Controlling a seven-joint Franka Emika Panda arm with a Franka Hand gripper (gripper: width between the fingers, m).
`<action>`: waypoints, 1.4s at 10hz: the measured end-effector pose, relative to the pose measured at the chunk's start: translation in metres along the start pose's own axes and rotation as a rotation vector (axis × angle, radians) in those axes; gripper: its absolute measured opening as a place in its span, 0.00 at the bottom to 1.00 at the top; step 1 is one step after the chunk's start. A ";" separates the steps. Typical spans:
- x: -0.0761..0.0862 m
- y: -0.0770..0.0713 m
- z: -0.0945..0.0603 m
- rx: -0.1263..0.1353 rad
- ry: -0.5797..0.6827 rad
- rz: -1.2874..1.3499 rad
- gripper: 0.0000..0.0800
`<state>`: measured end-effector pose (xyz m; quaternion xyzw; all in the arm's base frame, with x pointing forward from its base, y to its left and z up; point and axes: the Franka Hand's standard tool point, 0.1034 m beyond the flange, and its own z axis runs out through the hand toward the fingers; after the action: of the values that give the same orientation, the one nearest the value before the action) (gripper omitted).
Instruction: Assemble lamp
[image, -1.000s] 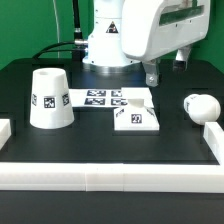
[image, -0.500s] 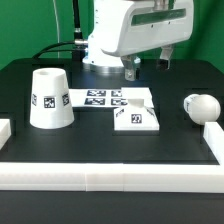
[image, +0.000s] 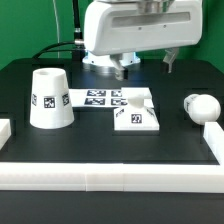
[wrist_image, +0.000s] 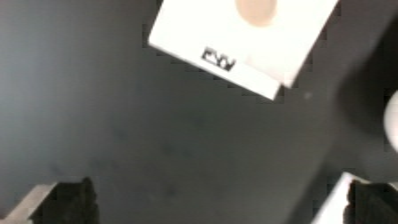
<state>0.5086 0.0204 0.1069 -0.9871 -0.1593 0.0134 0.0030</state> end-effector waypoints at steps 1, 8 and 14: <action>-0.004 0.003 0.002 0.001 -0.005 0.074 0.88; -0.012 -0.004 0.010 0.029 -0.009 0.323 0.88; -0.042 -0.012 0.049 0.030 0.004 0.274 0.88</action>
Offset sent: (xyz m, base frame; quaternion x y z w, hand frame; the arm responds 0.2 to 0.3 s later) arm 0.0000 0.0000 0.0000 0.0000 0.0000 0.1938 0.9810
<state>0.4633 0.0187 0.0589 -0.9995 -0.0226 0.0140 0.0164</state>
